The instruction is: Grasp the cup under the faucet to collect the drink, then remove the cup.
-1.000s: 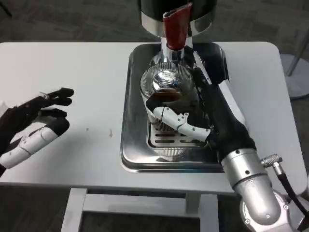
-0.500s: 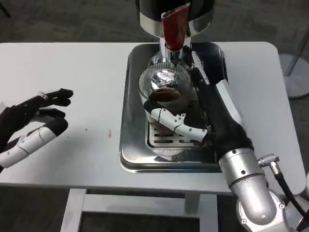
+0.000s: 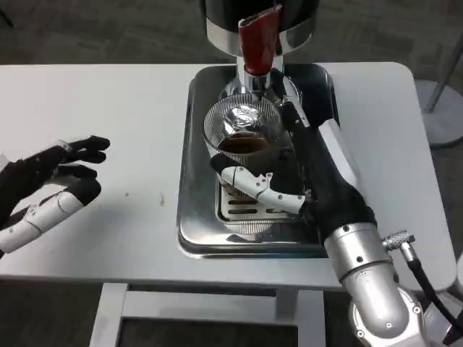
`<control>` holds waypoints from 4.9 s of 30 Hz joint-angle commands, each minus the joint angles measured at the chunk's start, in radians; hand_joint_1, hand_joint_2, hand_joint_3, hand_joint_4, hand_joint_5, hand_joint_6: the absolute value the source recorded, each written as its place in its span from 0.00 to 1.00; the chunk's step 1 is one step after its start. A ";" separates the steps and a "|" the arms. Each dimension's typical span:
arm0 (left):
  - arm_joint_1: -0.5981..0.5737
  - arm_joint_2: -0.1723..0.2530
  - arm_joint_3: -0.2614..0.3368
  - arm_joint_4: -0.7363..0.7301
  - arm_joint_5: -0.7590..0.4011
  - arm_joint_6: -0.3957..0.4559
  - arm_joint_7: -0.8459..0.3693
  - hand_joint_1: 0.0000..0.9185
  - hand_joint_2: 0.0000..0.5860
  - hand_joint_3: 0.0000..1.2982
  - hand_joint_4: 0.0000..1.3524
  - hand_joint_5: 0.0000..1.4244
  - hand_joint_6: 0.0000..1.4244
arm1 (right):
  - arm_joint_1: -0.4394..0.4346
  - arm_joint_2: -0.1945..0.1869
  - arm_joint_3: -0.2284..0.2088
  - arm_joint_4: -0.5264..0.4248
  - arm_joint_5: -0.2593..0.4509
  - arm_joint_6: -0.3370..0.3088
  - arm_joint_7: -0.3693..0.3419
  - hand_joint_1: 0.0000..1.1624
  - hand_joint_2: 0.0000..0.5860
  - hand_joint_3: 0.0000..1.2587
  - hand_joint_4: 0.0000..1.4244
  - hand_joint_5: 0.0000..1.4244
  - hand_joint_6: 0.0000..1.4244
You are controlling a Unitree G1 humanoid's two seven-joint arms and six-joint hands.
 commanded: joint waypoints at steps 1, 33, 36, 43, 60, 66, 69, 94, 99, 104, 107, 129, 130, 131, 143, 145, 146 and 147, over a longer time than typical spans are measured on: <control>0.028 0.017 0.007 -0.005 -0.007 -0.006 -0.010 0.04 0.16 0.21 0.20 0.24 0.23 | 0.017 0.013 0.035 -0.002 -0.021 0.024 0.012 0.62 0.34 0.00 0.01 0.07 0.16; 0.030 0.030 0.017 -0.022 -0.011 0.010 -0.011 0.02 0.16 0.21 0.22 0.24 0.23 | 0.023 0.030 0.074 -0.023 -0.114 0.093 -0.008 0.62 0.38 0.00 0.04 0.11 0.22; 0.030 0.031 0.015 -0.018 -0.012 0.009 -0.012 0.02 0.16 0.21 0.22 0.24 0.23 | 0.025 0.032 0.071 -0.018 -0.111 0.092 -0.012 0.61 0.37 0.00 0.04 0.11 0.22; 0.028 0.031 0.012 -0.007 -0.011 0.005 -0.012 0.02 0.16 0.21 0.22 0.24 0.23 | 0.030 0.036 0.065 -0.008 -0.103 0.090 -0.021 0.61 0.38 0.00 0.04 0.11 0.23; 0.015 0.039 0.012 0.035 -0.015 -0.009 -0.016 0.02 0.16 0.21 0.22 0.25 0.23 | 0.022 0.065 0.069 0.037 -0.102 0.092 -0.046 0.60 0.39 0.00 0.05 0.11 0.24; 0.009 0.042 0.012 0.056 -0.016 -0.018 -0.019 0.02 0.16 0.21 0.22 0.25 0.23 | 0.017 0.071 0.074 0.054 -0.113 0.087 -0.066 0.60 0.39 0.00 0.05 0.12 0.23; 0.003 0.043 0.010 0.067 -0.017 -0.023 -0.021 0.02 0.16 0.21 0.22 0.25 0.23 | 0.012 0.073 0.074 0.059 -0.119 0.084 -0.082 0.60 0.39 0.00 0.05 0.12 0.23; -0.004 0.046 0.005 0.105 -0.013 -0.038 -0.035 0.01 0.16 0.21 0.23 0.25 0.23 | 0.020 0.108 0.088 0.073 -0.172 0.121 -0.178 0.59 0.42 0.20 0.26 0.31 0.51; 0.001 0.048 0.007 0.102 -0.014 -0.039 -0.036 0.00 0.16 0.21 0.23 0.25 0.23 | 0.031 0.113 0.085 0.068 -0.174 0.107 -0.205 0.58 0.43 0.25 0.29 0.35 0.58; 0.002 0.048 0.007 0.095 -0.014 -0.037 -0.035 0.00 0.16 0.21 0.23 0.25 0.23 | 0.044 0.113 0.078 0.059 -0.173 0.086 -0.240 0.57 0.43 0.30 0.34 0.41 0.67; 0.003 0.048 0.006 0.088 -0.014 -0.034 -0.036 0.00 0.16 0.21 0.23 0.25 0.23 | 0.052 0.113 0.074 0.052 -0.171 0.077 -0.254 0.57 0.43 0.33 0.37 0.44 0.72; 0.023 0.043 0.009 0.030 -0.016 -0.016 -0.032 0.00 0.16 0.21 0.24 0.24 0.23 | 0.137 0.103 0.031 -0.024 -0.172 -0.026 -0.325 0.60 0.42 0.56 0.60 0.69 0.98; 0.024 0.043 0.009 0.028 -0.016 -0.016 -0.032 0.00 0.16 0.21 0.24 0.24 0.23 | 0.142 0.098 0.029 -0.033 -0.171 -0.026 -0.320 0.60 0.41 0.59 0.62 0.72 1.00; 0.024 0.042 0.009 0.027 -0.016 -0.015 -0.032 0.00 0.15 0.21 0.24 0.24 0.23 | 0.147 0.094 0.028 -0.041 -0.172 -0.027 -0.317 0.61 0.41 0.60 0.63 0.74 1.00; 0.017 0.045 0.011 0.023 -0.018 -0.015 -0.032 0.00 0.16 0.21 0.25 0.24 0.23 | 0.204 0.055 0.010 -0.131 -0.170 -0.023 -0.278 0.65 0.38 0.70 0.70 0.84 1.00; 0.014 0.046 0.011 0.025 -0.019 -0.017 -0.033 0.00 0.16 0.21 0.25 0.24 0.23 | 0.214 0.046 0.005 -0.150 -0.166 -0.020 -0.264 0.66 0.38 0.71 0.72 0.85 1.00; 0.012 0.047 0.010 0.025 -0.018 -0.018 -0.034 0.00 0.16 0.21 0.25 0.24 0.23 | 0.219 0.043 0.002 -0.159 -0.165 -0.019 -0.257 0.67 0.38 0.72 0.72 0.86 1.00; 0.011 0.047 0.010 0.025 -0.018 -0.018 -0.035 0.00 0.16 0.21 0.25 0.24 0.23 | 0.224 0.039 -0.001 -0.167 -0.164 -0.018 -0.250 0.67 0.38 0.72 0.73 0.87 1.00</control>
